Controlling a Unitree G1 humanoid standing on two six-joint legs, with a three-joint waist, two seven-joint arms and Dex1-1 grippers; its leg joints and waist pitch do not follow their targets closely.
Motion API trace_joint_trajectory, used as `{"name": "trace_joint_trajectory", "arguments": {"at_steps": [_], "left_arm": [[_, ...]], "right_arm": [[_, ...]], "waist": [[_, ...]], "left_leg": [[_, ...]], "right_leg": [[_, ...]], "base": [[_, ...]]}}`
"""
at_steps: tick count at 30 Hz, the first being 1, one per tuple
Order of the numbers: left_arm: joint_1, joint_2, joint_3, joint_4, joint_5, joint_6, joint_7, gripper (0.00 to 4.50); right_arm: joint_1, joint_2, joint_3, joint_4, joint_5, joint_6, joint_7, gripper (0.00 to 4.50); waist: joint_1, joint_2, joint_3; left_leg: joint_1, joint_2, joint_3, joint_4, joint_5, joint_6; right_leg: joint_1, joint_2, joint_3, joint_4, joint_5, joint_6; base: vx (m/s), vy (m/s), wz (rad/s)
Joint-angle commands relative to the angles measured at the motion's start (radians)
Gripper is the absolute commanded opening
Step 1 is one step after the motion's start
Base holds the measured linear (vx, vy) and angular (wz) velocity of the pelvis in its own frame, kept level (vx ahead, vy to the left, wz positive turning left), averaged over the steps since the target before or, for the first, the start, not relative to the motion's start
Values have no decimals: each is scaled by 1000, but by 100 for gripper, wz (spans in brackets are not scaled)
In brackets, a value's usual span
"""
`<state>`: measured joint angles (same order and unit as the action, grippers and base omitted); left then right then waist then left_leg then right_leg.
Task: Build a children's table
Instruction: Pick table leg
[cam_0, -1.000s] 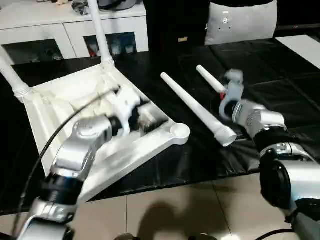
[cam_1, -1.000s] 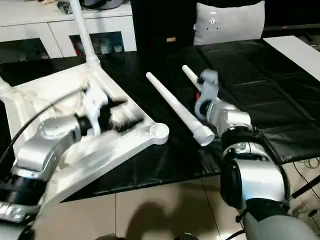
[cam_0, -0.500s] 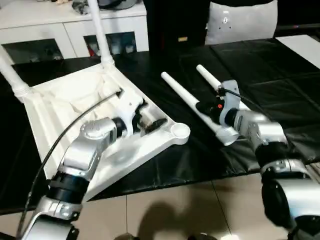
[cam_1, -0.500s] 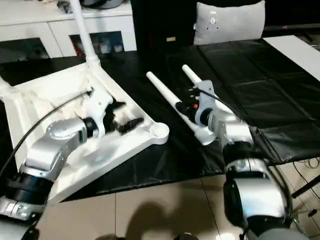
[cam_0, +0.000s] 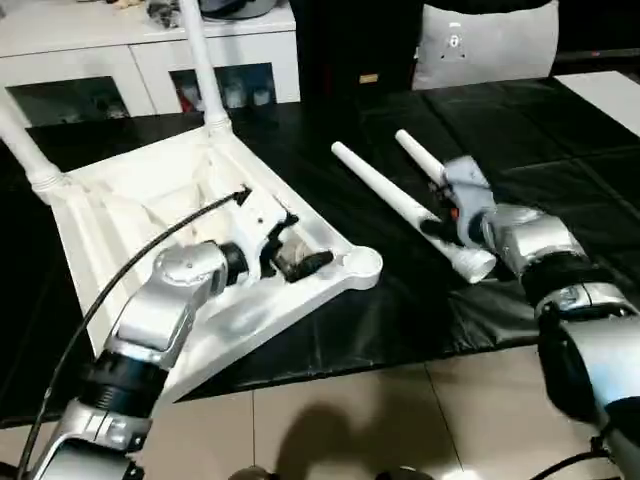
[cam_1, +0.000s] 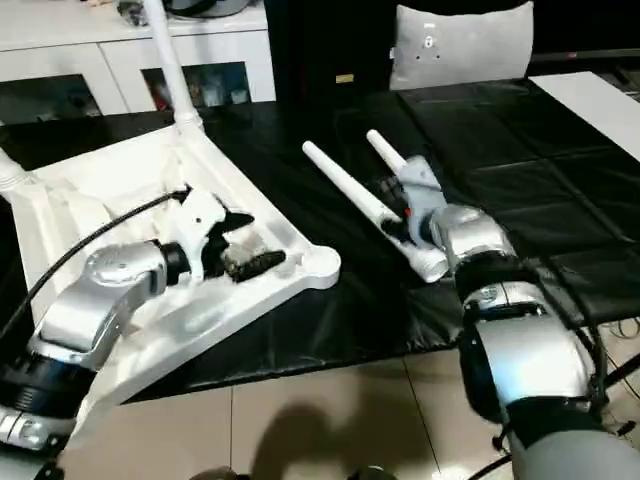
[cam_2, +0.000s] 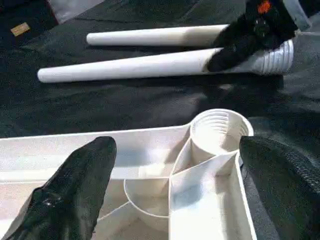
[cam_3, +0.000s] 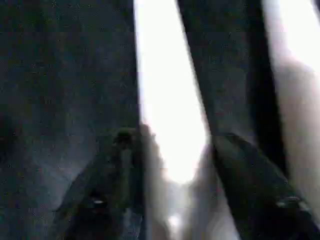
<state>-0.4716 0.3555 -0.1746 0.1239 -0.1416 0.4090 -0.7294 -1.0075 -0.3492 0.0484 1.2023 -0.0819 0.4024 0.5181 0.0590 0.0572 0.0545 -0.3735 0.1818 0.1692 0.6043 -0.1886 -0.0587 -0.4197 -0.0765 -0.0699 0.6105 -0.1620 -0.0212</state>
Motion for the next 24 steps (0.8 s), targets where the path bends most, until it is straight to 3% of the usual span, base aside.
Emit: {"name": "trace_joint_trajectory", "arguments": {"at_steps": [1,3,9,11,19,24], "left_arm": [[3,15,-9,-23,-2,2,-7,450],[4,16,-9,-24,-2,2,-8,450],[18,26,-2,-37,-1,9,-19,450],[22,30,-1,-41,-3,12,-23,450],[29,46,2,-63,-21,38,-50,450],[41,58,-7,-77,-25,51,-71,450]], "right_arm": [[-25,-3,15,32,-14,0,7,304],[-27,-7,28,49,-30,-1,6,326],[-45,-12,54,106,-65,57,68,324],[-53,-15,52,114,-64,68,86,287],[-84,-28,73,139,-96,101,128,231],[-86,-27,64,142,-95,108,137,197]], "waist": [[1,-10,-73],[0,-12,-72],[2,-15,-70],[4,-14,-70],[5,-20,-70],[6,-19,-69]], "left_leg": [[2,32,-5,-58,-183,42],[2,31,-4,-58,-182,45],[2,34,-4,-58,-190,46],[3,34,-4,-58,-192,46],[2,34,-3,-57,-183,47],[2,35,-3,-57,-185,48]], "right_leg": [[64,-55,35,-65,-235,-243],[64,-55,34,-66,-238,-243],[63,-56,35,-66,-259,-242],[62,-56,35,-65,-254,-242],[61,-56,36,-63,-251,-247],[61,-57,36,-63,-264,-243]], "base": [[0,0,0],[0,0,0],[0,0,0],[0,0,0],[0,0,0],[0,0,0]]}}
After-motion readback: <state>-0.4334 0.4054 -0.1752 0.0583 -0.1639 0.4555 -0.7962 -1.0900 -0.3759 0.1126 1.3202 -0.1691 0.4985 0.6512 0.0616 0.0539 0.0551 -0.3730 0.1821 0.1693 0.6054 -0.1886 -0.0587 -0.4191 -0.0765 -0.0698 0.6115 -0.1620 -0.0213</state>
